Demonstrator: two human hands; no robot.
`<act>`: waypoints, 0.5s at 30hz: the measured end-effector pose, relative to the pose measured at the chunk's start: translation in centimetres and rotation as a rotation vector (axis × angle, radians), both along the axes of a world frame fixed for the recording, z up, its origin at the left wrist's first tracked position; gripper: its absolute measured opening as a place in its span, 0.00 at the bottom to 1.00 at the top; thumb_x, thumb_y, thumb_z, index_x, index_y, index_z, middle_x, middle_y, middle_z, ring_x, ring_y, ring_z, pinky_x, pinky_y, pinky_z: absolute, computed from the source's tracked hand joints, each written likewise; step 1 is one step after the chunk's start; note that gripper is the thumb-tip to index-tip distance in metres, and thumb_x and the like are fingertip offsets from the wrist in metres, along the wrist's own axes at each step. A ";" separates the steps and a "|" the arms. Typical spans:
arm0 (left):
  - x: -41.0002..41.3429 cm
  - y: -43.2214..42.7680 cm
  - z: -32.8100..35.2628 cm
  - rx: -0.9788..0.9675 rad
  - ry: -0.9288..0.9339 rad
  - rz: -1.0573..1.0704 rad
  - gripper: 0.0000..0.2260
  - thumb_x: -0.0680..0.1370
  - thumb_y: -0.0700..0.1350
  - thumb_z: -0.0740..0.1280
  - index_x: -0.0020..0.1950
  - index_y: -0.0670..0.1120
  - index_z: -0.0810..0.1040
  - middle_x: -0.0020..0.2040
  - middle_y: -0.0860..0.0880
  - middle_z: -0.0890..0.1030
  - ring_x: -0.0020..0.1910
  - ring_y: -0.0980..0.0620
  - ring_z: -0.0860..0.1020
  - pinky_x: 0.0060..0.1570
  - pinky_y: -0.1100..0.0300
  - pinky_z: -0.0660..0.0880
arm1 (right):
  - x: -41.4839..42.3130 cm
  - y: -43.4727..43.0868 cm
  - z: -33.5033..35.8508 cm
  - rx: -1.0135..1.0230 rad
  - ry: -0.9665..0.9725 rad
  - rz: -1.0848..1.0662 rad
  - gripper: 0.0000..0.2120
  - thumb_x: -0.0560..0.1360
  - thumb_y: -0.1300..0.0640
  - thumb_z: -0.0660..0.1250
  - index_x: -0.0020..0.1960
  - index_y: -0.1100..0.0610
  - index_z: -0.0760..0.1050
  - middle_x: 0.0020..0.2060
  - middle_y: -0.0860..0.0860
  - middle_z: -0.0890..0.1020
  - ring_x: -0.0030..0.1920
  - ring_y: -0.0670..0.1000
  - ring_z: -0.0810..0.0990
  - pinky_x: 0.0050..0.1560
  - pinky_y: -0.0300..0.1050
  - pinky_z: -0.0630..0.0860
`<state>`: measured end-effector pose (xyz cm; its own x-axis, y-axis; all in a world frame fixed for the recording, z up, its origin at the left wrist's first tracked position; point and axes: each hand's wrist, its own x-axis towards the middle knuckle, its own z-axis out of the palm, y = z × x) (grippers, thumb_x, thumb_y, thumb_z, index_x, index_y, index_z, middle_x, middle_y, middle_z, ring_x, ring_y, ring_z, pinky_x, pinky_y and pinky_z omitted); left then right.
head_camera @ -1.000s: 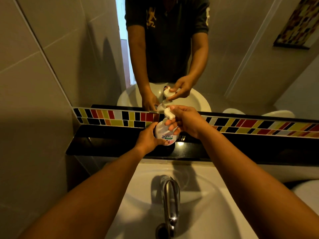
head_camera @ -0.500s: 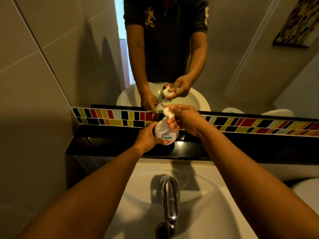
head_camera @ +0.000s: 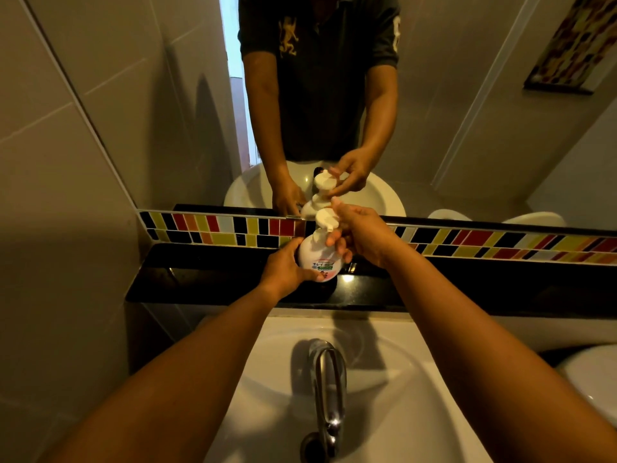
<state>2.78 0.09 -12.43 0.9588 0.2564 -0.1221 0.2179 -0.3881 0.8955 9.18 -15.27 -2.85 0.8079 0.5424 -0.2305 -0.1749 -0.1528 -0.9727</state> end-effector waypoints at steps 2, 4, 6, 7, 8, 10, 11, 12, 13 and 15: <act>0.0 0.0 0.0 0.003 0.006 0.001 0.33 0.64 0.41 0.81 0.66 0.49 0.73 0.63 0.46 0.80 0.61 0.46 0.78 0.59 0.50 0.78 | 0.3 -0.7 -1.0 -0.073 -0.043 -0.150 0.21 0.79 0.41 0.58 0.57 0.56 0.78 0.28 0.55 0.78 0.23 0.50 0.71 0.22 0.40 0.67; -0.1 0.0 0.1 -0.006 0.015 -0.009 0.33 0.65 0.40 0.80 0.67 0.49 0.73 0.64 0.46 0.79 0.62 0.46 0.77 0.60 0.49 0.77 | 0.2 -1.3 -2.5 -0.166 -0.055 -0.322 0.15 0.78 0.46 0.61 0.52 0.56 0.79 0.29 0.54 0.77 0.26 0.50 0.71 0.24 0.41 0.66; 0.0 0.0 0.3 -0.011 0.031 -0.021 0.33 0.65 0.39 0.80 0.68 0.48 0.72 0.64 0.46 0.79 0.63 0.45 0.77 0.62 0.47 0.76 | -0.3 -2.1 -4.6 -0.231 -0.082 -0.357 0.09 0.79 0.56 0.62 0.55 0.56 0.78 0.39 0.55 0.80 0.34 0.51 0.76 0.30 0.41 0.73; 0.0 -0.1 0.4 -0.012 0.039 -0.027 0.33 0.65 0.39 0.80 0.68 0.47 0.72 0.64 0.46 0.79 0.63 0.45 0.77 0.62 0.47 0.76 | -0.6 -2.5 -5.9 -0.258 -0.095 -0.318 0.11 0.79 0.61 0.62 0.59 0.55 0.77 0.46 0.56 0.81 0.40 0.52 0.78 0.36 0.42 0.76; 0.1 -0.1 0.4 -0.014 0.047 -0.031 0.33 0.66 0.39 0.80 0.68 0.46 0.72 0.65 0.45 0.79 0.63 0.45 0.77 0.62 0.47 0.75 | -0.9 -2.9 -7.0 -0.283 -0.105 -0.261 0.16 0.78 0.65 0.62 0.64 0.54 0.74 0.54 0.58 0.81 0.47 0.53 0.80 0.41 0.43 0.78; 0.2 -0.3 0.5 -0.024 0.056 -0.031 0.33 0.66 0.38 0.79 0.68 0.46 0.71 0.65 0.45 0.78 0.64 0.44 0.76 0.62 0.48 0.75 | -1.7 -3.5 -8.6 -0.315 -0.138 -0.168 0.28 0.75 0.69 0.65 0.73 0.52 0.67 0.65 0.57 0.77 0.61 0.55 0.78 0.52 0.45 0.79; 0.3 -0.4 0.5 -0.028 0.059 -0.029 0.33 0.66 0.38 0.79 0.68 0.46 0.71 0.65 0.45 0.78 0.64 0.44 0.76 0.62 0.47 0.75 | -2.0 -3.5 -9.0 -0.317 -0.165 -0.145 0.33 0.74 0.68 0.67 0.75 0.51 0.64 0.68 0.55 0.75 0.65 0.55 0.75 0.57 0.47 0.78; 0.3 -0.5 0.6 -0.032 0.060 -0.027 0.32 0.66 0.38 0.79 0.68 0.46 0.71 0.65 0.45 0.78 0.64 0.44 0.76 0.62 0.48 0.75 | -2.2 -3.4 -9.2 -0.309 -0.193 -0.131 0.35 0.74 0.67 0.69 0.76 0.49 0.62 0.69 0.54 0.74 0.68 0.55 0.73 0.61 0.51 0.77; 0.4 -0.6 0.6 -0.032 0.061 -0.026 0.32 0.66 0.38 0.79 0.68 0.46 0.71 0.65 0.45 0.78 0.64 0.44 0.76 0.62 0.48 0.75 | -2.3 -3.2 -9.3 -0.297 -0.218 -0.123 0.36 0.73 0.66 0.71 0.76 0.48 0.61 0.70 0.53 0.73 0.69 0.54 0.72 0.65 0.54 0.75; 0.5 -0.8 0.7 -0.029 0.062 -0.025 0.32 0.67 0.39 0.79 0.68 0.46 0.71 0.66 0.45 0.78 0.64 0.44 0.76 0.61 0.49 0.74 | -2.4 -2.8 -9.2 -0.275 -0.244 -0.119 0.36 0.73 0.63 0.72 0.76 0.48 0.63 0.70 0.52 0.73 0.69 0.53 0.71 0.67 0.56 0.72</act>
<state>3.30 -0.70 -11.73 0.9552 0.2284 -0.1883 0.2637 -0.3680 0.8917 6.73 -18.09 -12.07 0.9104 0.3866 -0.1474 0.0247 -0.4063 -0.9134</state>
